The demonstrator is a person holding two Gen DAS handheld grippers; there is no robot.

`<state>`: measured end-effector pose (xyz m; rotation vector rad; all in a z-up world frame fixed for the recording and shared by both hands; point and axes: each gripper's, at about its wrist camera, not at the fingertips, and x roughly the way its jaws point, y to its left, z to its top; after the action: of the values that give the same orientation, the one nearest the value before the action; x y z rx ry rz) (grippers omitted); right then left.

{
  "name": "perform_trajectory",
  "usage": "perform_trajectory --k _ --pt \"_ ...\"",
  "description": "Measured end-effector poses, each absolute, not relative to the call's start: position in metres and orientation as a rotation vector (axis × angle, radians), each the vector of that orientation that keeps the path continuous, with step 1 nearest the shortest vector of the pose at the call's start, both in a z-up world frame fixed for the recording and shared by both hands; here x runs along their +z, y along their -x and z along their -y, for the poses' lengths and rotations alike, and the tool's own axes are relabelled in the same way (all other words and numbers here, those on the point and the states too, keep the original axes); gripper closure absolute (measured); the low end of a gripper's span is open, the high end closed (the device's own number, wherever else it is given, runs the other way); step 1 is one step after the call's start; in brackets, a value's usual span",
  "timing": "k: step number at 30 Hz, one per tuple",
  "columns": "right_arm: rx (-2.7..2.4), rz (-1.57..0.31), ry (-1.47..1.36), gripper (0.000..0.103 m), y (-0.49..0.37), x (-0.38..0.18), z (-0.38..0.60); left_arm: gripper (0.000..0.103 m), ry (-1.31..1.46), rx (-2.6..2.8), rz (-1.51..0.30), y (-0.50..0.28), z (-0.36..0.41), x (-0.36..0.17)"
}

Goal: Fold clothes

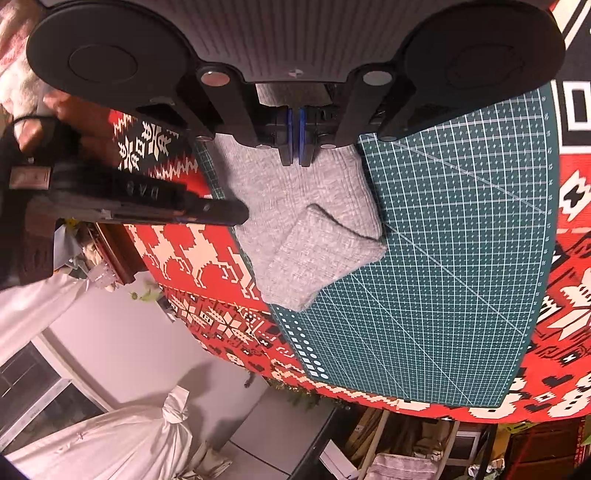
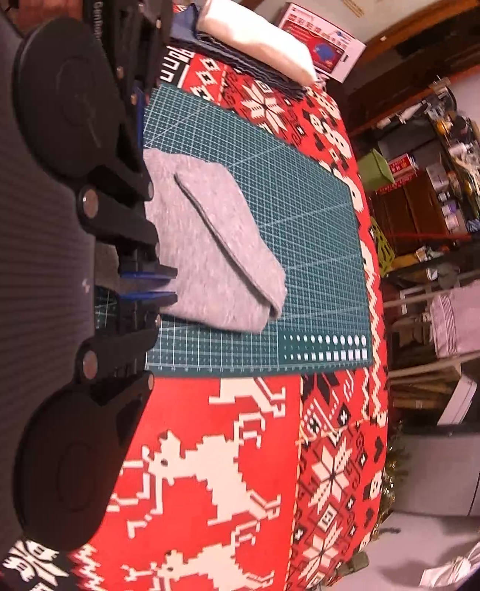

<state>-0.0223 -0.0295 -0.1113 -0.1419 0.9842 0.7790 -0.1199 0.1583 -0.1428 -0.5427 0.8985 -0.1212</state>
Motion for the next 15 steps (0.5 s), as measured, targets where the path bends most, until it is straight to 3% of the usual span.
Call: perform_trajectory --k 6,15 --pt "0.871 -0.980 0.098 0.091 0.047 -0.094 0.031 0.099 0.573 -0.179 -0.853 0.123 -0.152 -0.129" --pt "0.834 -1.033 0.123 0.093 0.050 -0.119 0.038 0.095 0.507 -0.177 -0.908 0.123 -0.138 -0.146"
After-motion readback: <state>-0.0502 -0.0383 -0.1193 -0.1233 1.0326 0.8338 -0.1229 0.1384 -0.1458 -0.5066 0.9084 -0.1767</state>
